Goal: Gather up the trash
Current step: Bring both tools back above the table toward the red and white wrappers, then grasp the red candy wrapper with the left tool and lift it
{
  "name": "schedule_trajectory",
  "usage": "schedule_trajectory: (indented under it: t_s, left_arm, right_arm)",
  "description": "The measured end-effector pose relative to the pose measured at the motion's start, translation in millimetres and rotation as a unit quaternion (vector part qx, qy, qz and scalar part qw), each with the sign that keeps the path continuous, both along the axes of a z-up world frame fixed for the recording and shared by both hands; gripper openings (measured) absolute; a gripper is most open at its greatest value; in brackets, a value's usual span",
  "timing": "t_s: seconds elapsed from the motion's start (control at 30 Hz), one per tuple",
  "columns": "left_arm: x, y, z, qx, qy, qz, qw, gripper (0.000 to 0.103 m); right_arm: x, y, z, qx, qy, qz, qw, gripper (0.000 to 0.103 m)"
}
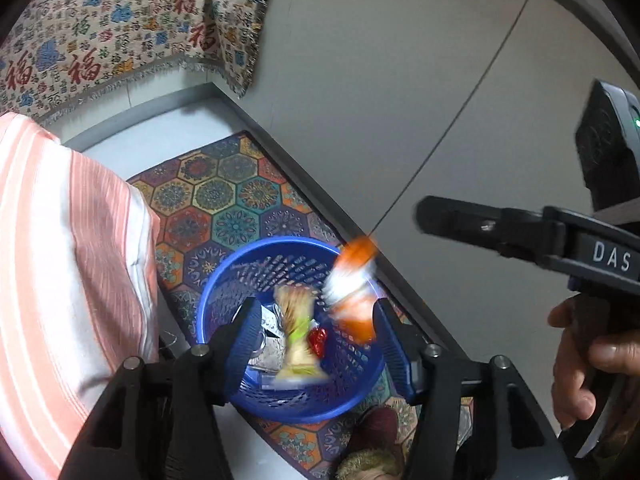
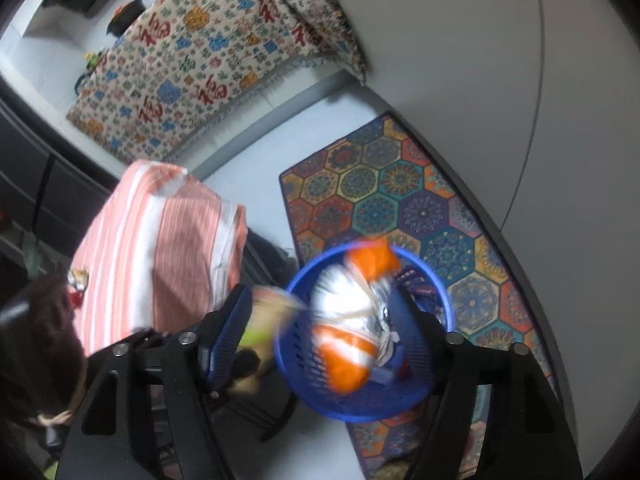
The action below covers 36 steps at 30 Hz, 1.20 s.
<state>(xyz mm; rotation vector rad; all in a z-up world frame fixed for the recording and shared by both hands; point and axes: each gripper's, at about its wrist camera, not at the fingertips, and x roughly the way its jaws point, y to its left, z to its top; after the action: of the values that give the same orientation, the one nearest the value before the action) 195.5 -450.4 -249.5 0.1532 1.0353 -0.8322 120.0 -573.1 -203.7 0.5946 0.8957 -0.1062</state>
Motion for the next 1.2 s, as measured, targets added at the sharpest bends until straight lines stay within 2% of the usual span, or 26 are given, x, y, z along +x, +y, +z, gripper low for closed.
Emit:
schedule_trajectory:
  t_s: [0.13, 0.33, 0.47, 0.6, 0.7, 0.83, 0.9, 1.0, 1.1, 1.13, 1.2]
  left_arm:
    - [-5.3, 17.1, 17.0, -0.008, -0.020, 0.006, 0.9998, 0.059]
    - [-32.1, 67.1, 50.6, 0.019, -0.088, 0.008, 0.9959, 0.063]
    - [-42.3, 126.7, 54.8, 0.038, -0.098, 0.037, 0.9938, 0.063]
    - [-49.3, 193.6, 49.4, 0.058, -0.106, 0.085, 0.9890, 0.063]
    - [-49.1, 243.7, 41.2, 0.070, -0.098, 0.124, 0.9849, 0.063]
    - [-47.0, 303.2, 40.6, 0.079, -0.100, 0.171, 0.9770, 0.063]
    - [-45.8, 331.2, 42.5, 0.086, -0.105, 0.188, 0.9726, 0.063]
    - [-39.8, 365.5, 40.5, 0.094, -0.105, 0.212, 0.9672, 0.063]
    - [-37.5, 395.5, 39.6, 0.090, -0.104, 0.226, 0.9643, 0.069]
    - [-37.1, 402.8, 38.2, 0.092, -0.103, 0.229, 0.9636, 0.077]
    - [-32.9, 416.6, 35.8, 0.088, -0.097, 0.235, 0.9632, 0.088]
  right_arm:
    - [-5.9, 0.1, 12.0, -0.029, -0.011, -0.014, 0.999, 0.076]
    - [-2.7, 17.7, 28.1, -0.085, -0.018, -0.006, 0.996, 0.085]
    - [2.8, 42.4, 37.3, -0.133, -0.021, 0.013, 0.991, 0.094]
    - [9.3, 85.3, 48.0, -0.167, -0.036, 0.053, 0.984, 0.095]
    - [15.7, 130.2, 56.7, -0.174, -0.057, 0.093, 0.979, 0.096]
    - [26.4, 212.1, 63.5, -0.168, -0.088, 0.163, 0.968, 0.097]
    - [30.0, 251.3, 60.7, -0.162, -0.094, 0.196, 0.962, 0.098]
    - [44.1, 314.3, 47.2, -0.173, -0.080, 0.253, 0.949, 0.098]
    - [57.7, 362.2, 33.4, -0.207, -0.068, 0.294, 0.931, 0.098]
    - [63.1, 375.9, 28.9, -0.219, -0.065, 0.308, 0.924, 0.098]
    - [72.9, 390.8, 22.0, -0.226, -0.059, 0.323, 0.917, 0.098]
